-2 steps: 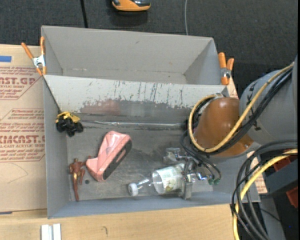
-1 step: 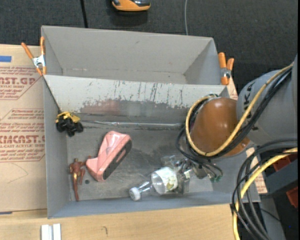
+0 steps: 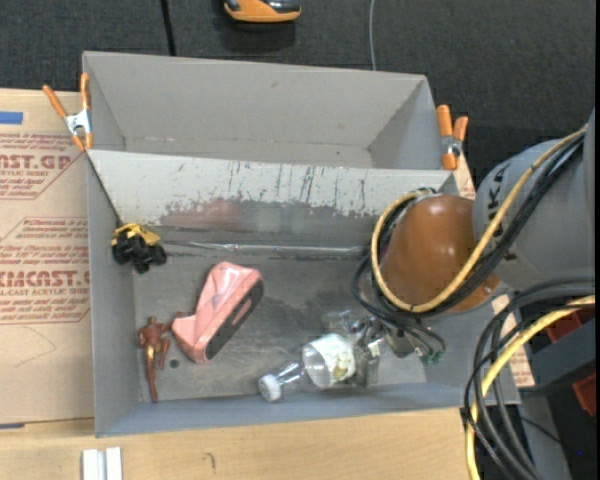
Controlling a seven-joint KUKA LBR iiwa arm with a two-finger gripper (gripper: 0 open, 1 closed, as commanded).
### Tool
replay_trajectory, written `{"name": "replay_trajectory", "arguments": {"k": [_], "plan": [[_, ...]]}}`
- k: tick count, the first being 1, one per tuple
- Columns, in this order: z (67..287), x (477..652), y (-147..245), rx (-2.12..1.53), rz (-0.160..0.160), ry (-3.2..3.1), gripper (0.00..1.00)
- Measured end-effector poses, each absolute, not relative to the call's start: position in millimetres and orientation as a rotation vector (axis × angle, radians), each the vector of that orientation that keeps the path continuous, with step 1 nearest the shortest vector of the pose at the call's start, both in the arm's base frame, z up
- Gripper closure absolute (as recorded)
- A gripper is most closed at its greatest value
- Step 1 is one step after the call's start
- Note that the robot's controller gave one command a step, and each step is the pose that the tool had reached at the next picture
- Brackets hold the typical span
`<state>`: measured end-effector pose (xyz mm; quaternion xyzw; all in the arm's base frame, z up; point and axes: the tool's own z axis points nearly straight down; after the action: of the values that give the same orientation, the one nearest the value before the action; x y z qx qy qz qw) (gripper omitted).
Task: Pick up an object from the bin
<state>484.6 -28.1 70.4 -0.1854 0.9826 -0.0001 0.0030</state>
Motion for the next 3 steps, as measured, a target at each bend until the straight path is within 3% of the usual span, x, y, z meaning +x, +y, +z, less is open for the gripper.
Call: {"name": "replay_trajectory", "arguments": {"k": [2,3], "plan": [[75.3,483.1,-27.9,-0.58,0.002,3.089,1.0],[96.7,480.7,-27.5,-0.585,0.005,3.097,1.0]]}}
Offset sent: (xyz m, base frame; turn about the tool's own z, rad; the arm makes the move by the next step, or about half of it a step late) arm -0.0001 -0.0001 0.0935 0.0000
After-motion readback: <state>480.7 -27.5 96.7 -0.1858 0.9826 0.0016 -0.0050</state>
